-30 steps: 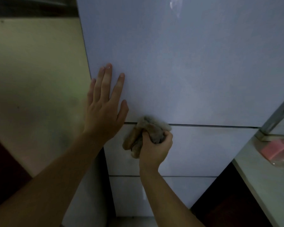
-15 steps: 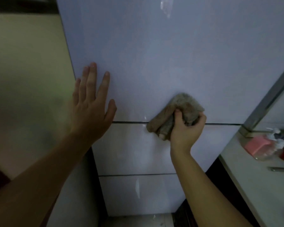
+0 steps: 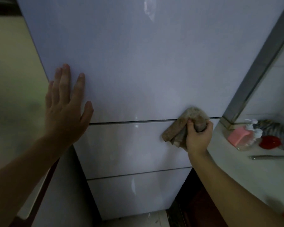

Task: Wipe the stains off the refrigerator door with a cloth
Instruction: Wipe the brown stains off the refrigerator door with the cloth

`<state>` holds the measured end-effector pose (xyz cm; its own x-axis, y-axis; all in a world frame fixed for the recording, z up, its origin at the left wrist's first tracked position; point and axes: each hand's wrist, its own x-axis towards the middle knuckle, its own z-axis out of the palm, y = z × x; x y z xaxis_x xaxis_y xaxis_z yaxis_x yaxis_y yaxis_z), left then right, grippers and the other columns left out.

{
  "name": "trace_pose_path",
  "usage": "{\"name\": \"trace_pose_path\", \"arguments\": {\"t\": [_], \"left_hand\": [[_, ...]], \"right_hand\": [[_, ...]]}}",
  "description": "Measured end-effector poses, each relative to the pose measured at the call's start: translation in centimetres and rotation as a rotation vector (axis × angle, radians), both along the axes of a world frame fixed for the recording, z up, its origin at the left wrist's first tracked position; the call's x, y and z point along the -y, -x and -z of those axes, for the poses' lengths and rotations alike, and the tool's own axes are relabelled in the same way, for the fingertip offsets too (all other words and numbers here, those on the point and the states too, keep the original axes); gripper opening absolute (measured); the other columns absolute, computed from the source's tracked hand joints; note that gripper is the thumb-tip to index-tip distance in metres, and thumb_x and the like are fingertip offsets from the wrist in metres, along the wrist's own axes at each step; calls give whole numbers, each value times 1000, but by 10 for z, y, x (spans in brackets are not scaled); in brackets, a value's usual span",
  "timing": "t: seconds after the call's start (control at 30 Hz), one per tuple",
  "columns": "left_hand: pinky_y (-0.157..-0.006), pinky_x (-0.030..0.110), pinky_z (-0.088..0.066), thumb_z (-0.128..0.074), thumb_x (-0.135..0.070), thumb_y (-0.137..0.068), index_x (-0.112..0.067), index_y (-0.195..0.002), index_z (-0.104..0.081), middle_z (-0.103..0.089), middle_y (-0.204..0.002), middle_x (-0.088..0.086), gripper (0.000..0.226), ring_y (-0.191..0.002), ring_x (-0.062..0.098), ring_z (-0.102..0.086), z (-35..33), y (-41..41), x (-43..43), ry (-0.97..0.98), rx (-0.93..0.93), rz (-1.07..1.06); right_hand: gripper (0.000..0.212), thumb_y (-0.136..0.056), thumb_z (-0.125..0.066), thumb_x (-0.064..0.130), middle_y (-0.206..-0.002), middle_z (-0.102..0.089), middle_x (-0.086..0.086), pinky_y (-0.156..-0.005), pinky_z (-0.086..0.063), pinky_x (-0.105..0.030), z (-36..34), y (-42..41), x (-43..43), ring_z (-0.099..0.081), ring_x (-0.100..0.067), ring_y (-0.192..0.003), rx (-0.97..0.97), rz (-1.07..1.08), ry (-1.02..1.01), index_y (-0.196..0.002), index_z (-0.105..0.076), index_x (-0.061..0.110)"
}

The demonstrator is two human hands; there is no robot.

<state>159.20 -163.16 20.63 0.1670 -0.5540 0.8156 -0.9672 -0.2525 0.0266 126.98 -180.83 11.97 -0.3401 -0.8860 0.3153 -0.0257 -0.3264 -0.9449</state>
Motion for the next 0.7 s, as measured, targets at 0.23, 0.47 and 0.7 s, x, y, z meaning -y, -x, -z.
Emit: {"name": "trace_pose_path", "arguments": {"t": [0.23, 0.47, 0.7], "left_hand": [[-125, 54, -14, -41, -35, -97, -13, -160, -21, -8, -169, 21, 69, -157, 39, -7, 1, 2, 1, 24, -1, 16], [-124, 52, -14, -38, -40, -98, -16, -161, -17, -6, -169, 18, 70, -157, 35, -5, 6, -6, 6, 49, 22, 15], [-121, 48, -23, -40, -34, -100, -15, -158, -27, -18, -167, 20, 63, -155, 37, -18, 2, -10, 1, 64, 67, 21]], "right_hand": [[44, -93, -72, 21, -131, -62, -18, -108, -49, -40, -8, 49, 30, -61, -28, -119, -11, 151, -85, -128, -54, 0], [35, -92, -73, 22, -127, -64, -6, -95, -52, -15, -21, 7, 7, -63, -16, -111, 163, 109, -48, -120, -52, 22], [42, -79, -81, 16, -116, -59, -7, -98, -53, -35, -33, -114, -61, -61, -20, -106, -56, -145, 174, -113, -57, 17]]}}
